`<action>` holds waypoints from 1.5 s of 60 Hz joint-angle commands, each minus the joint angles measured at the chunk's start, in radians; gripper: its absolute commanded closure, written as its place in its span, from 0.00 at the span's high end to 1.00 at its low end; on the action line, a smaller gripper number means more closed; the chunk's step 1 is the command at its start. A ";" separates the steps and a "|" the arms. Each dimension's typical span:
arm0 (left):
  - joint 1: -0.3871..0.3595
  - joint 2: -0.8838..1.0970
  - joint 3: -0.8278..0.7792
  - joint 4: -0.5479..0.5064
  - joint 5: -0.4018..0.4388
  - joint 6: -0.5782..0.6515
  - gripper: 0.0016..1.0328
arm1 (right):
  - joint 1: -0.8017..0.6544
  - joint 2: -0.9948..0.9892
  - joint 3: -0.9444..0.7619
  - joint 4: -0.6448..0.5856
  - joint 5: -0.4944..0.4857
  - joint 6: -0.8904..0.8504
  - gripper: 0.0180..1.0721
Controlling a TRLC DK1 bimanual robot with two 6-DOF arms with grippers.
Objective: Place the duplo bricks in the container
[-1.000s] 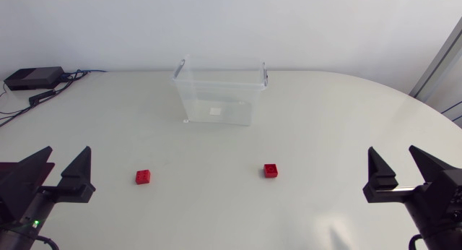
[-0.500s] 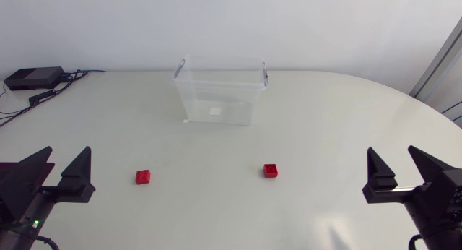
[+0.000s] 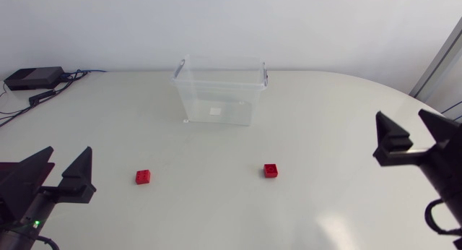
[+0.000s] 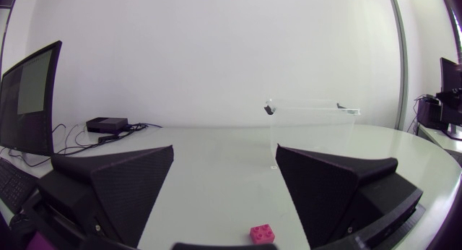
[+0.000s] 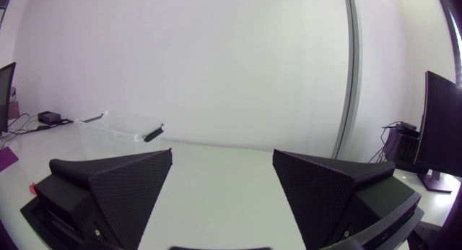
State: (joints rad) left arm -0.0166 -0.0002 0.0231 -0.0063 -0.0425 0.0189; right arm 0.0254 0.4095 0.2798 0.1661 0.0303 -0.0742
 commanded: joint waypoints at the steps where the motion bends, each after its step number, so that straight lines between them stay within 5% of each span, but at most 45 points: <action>1: -0.008 -0.011 -0.022 -0.003 0.001 -0.027 0.96 | 0.005 0.135 0.119 0.030 0.000 0.021 0.96; 32: -0.013 -0.007 -0.020 -0.009 0.001 -0.020 0.95 | 0.120 0.749 0.684 -0.289 -0.007 0.200 0.96; 51: -0.009 -0.007 -0.018 -0.017 0.006 -0.014 0.95 | 0.188 1.045 0.800 -0.543 -0.165 0.217 0.96; 57: 0.004 -0.006 -0.008 -0.017 0.006 -0.013 0.94 | 0.176 1.135 0.786 -0.571 -0.360 0.174 0.96; 69: 0.003 0.023 0.077 -0.083 0.006 -0.014 0.93 | 0.255 1.278 0.808 -0.623 -0.313 0.202 0.95; 90: -0.005 0.381 0.397 -0.205 0.006 -0.056 0.93 | 0.392 1.422 0.826 -0.686 -0.145 0.235 0.95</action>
State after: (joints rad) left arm -0.0154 0.3050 0.3351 -0.1871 -0.0353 -0.0074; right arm 0.4049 1.8011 1.0775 -0.4984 -0.1429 0.1265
